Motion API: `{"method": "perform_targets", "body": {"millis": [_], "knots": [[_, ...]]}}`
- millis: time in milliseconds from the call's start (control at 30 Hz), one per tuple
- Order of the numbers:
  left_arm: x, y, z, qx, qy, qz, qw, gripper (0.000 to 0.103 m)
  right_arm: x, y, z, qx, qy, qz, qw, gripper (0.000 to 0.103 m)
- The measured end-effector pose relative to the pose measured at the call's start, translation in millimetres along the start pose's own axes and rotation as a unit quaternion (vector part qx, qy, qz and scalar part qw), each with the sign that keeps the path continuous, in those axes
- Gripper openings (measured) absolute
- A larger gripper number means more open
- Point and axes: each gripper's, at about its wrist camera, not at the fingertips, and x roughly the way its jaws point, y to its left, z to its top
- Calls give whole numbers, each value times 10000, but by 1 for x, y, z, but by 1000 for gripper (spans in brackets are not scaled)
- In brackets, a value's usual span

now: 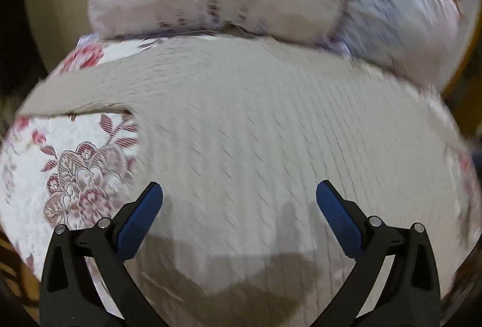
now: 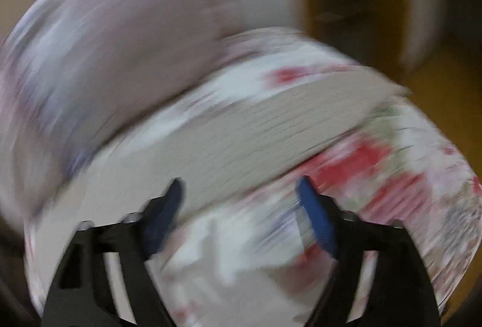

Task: Fold small clothes

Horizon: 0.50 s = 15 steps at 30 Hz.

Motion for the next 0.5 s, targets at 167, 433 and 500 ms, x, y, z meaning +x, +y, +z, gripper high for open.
{"method": "perform_targets", "body": {"millis": [167, 433, 500], "knots": [[-1, 62, 25, -1214, -273, 83, 9922, 101, 44, -94, 49, 1966, 144, -356, 9797, 52], [-11, 148, 43, -2302, -497, 504, 9706, 101, 46, -78, 65, 1623, -361, -209, 9859, 8], [-16, 178, 46, -2778, -620, 480, 9574, 101, 25, -41, 64, 1035, -695, 102, 9921, 8]]}}
